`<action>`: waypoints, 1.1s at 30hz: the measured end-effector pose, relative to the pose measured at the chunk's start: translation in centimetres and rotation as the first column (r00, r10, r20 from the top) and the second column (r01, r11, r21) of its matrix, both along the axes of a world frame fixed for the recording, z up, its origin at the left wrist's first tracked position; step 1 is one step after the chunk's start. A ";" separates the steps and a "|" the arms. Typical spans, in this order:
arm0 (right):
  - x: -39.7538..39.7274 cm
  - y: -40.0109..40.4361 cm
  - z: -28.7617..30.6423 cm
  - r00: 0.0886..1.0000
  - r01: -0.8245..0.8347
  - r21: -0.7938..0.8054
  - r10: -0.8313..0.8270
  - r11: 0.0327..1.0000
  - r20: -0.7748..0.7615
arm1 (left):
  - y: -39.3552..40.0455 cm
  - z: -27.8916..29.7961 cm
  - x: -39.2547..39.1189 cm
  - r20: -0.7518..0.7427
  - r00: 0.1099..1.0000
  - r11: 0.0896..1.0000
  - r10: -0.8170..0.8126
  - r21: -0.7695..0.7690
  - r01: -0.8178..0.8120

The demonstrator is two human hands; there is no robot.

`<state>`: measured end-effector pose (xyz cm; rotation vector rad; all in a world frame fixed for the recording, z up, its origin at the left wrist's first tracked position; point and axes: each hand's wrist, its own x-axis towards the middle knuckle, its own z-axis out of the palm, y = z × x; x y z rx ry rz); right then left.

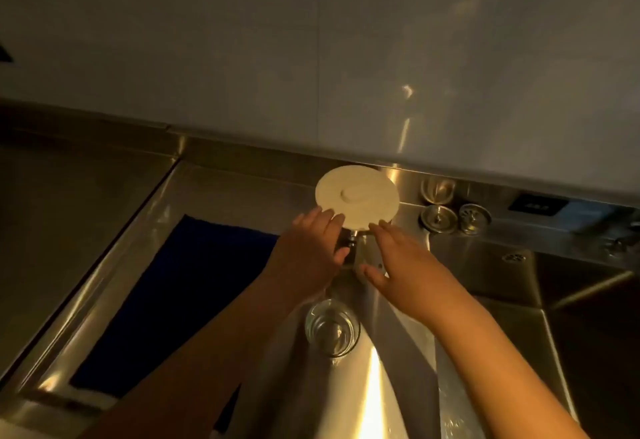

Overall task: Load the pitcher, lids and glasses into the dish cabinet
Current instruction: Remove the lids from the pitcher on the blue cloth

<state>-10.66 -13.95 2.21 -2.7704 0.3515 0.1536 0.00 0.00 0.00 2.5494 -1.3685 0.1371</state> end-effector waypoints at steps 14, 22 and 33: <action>7.8 -3.1 -3.9 0.981 0.159 0.050 -0.164 0.986 0.107 | -4.7 -3.6 6.9 0.012 0.994 0.993 -0.107 0.045 0.106; 9.8 -4.3 -4.7 0.968 0.155 0.027 -0.158 0.987 0.193 | -6.9 -3.3 7.7 0.024 0.985 0.985 -0.170 -0.011 0.171; 9.7 -4.3 -5.4 0.932 0.195 0.064 -0.205 0.979 0.298 | -7.7 -2.3 6.5 0.029 0.986 0.976 -0.166 -0.139 0.168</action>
